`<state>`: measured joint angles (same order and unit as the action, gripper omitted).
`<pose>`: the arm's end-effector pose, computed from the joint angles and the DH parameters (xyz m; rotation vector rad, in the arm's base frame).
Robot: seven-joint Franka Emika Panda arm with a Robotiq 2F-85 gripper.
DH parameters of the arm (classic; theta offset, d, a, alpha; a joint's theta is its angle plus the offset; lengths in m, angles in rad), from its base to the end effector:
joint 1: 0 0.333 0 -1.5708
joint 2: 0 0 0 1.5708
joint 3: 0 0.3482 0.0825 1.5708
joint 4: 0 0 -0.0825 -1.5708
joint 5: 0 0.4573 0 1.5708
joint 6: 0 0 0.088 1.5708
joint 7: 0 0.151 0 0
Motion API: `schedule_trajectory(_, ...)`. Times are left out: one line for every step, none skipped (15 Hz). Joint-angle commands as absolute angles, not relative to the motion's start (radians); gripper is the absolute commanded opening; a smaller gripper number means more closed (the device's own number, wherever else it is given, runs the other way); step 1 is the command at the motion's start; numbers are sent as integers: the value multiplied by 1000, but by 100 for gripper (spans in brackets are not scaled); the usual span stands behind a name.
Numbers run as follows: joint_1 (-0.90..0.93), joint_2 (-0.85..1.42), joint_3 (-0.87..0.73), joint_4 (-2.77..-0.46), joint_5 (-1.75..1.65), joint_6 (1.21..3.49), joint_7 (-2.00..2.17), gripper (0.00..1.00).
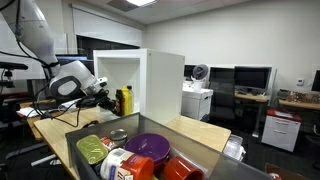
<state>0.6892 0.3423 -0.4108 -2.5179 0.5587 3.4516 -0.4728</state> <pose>0.5473 0.0721 0.1604 2.8053 0.3202 0.9038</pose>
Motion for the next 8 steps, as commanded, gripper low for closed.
schedule_trajectory(692,362,-424,-2499,554,3464,-481,3)
schedule_trajectory(693,363,-425,-2499,553,3464,-482,3)
schedule_trajectory(690,365,-424,-2497,549,3464,-483,3)
schedule_trajectory(692,367,-427,-2496,550,3464,-484,3)
schedule_trajectory(687,367,-422,-2494,545,3464,-482,3)
schedule_trajectory(688,372,-422,-2490,543,3464,-484,3)
schedule_trajectory(688,374,-423,-2488,542,3464,-484,3)
schedule_trajectory(687,377,-421,-2485,539,3464,-485,3)
